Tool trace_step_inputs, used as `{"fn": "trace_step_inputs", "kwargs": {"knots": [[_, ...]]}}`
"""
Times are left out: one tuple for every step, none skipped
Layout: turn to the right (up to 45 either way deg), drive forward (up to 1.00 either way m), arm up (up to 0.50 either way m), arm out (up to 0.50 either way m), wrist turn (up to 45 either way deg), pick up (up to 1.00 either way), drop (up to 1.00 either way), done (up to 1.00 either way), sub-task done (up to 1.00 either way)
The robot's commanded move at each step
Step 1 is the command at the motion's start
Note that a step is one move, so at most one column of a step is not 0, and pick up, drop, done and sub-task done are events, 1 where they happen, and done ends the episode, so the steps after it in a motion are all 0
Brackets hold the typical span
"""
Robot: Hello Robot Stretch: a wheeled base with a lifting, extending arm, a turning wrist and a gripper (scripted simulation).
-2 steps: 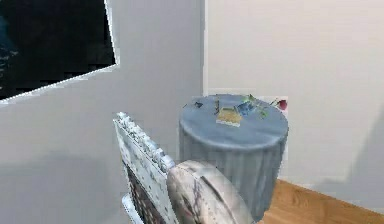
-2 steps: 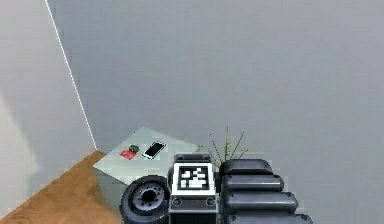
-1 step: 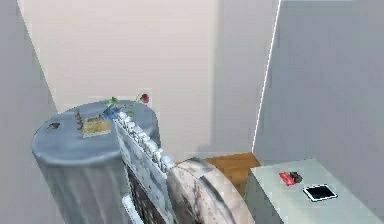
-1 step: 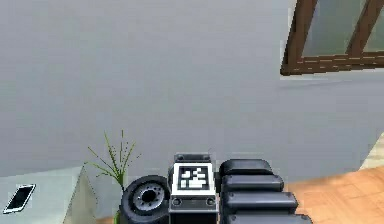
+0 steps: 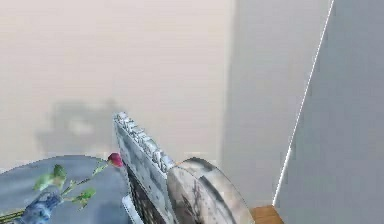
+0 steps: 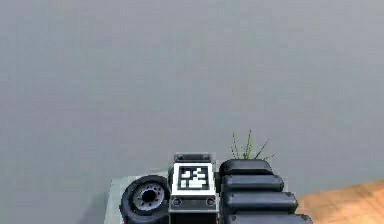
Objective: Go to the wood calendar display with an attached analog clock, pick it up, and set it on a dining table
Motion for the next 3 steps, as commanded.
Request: {"fn": "trace_step_inputs", "kwargs": {"knots": [[45.0,0.00,0.00,0.00,0.0,0.00,0.00,0.00,0.00],[45.0,0.00,0.00,0.00,0.0,0.00,0.00,0.00,0.00],[36.0,0.00,0.00,0.00,0.0,0.00,0.00,0.00,0.00]]}}
